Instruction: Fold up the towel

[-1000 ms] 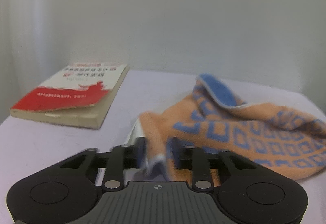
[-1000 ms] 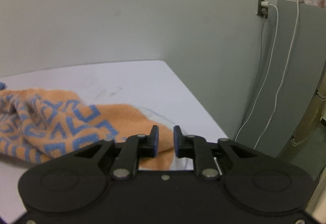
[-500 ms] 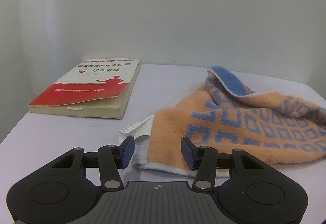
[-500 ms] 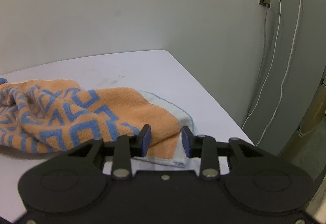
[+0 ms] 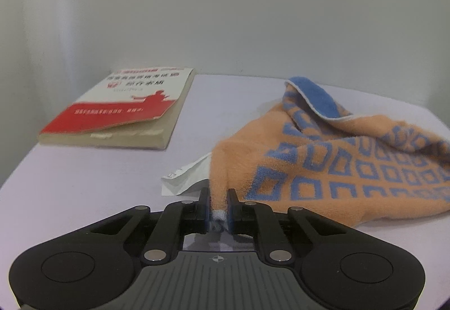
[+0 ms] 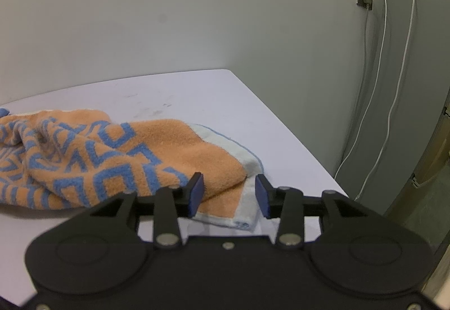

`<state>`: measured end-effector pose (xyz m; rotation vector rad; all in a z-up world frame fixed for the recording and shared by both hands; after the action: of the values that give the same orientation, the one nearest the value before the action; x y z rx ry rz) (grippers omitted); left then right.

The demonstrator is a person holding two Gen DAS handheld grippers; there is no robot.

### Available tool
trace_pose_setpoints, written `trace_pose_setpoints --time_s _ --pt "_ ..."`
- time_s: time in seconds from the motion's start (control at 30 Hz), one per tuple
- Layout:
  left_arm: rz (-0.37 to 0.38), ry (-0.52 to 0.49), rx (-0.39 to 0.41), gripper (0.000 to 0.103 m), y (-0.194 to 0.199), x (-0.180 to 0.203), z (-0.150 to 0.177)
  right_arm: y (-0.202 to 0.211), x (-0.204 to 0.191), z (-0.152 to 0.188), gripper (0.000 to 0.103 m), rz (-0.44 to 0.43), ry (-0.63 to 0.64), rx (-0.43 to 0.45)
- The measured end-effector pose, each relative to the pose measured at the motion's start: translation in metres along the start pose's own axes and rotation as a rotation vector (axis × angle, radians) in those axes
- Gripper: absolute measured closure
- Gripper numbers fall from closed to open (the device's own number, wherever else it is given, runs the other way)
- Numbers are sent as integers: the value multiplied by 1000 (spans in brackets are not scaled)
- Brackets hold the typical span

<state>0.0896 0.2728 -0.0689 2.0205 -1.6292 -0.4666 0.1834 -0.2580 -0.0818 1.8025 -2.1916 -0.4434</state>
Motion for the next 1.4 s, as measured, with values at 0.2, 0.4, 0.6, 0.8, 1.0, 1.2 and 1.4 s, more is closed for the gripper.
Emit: trace_pose_setpoints --time_s 0.2,0.4,0.6,0.8,1.0,1.2,1.4 --pt "-43 -65 -20 86 13 1 9 2 -1 -4 61 -8 4 15" --pt "-55 -50 58 78 30 -4 -5 3 -9 -13 61 -40 5 37" --pt "95 -29 170 55 34 22 -26 14 -32 -25 53 -127 62 69" --pt "224 -60 144 34 -6 61 -34 19 -57 -30 50 -170 147 68" --pt "287 -90 157 33 -29 84 -35 3 -77 -58 50 -247 150 57" --pt "332 -105 144 21 -36 85 -33 -54 -114 -73 50 -382 201 -88" --pt "341 -110 91 21 -43 86 -32 -80 -132 -61 78 -411 227 -209"
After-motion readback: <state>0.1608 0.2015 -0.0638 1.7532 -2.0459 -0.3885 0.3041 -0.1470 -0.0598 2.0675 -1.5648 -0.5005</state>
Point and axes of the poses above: each gripper's, at about its wrist camera, not at the fingertips, and y roughly against the way its jaws point, x to its right, z to its underside, the point moved 3 cm from there along -y, roughly the way its jaws point, and after that the axes turned 1 degree about x, right-handed, at the moved point
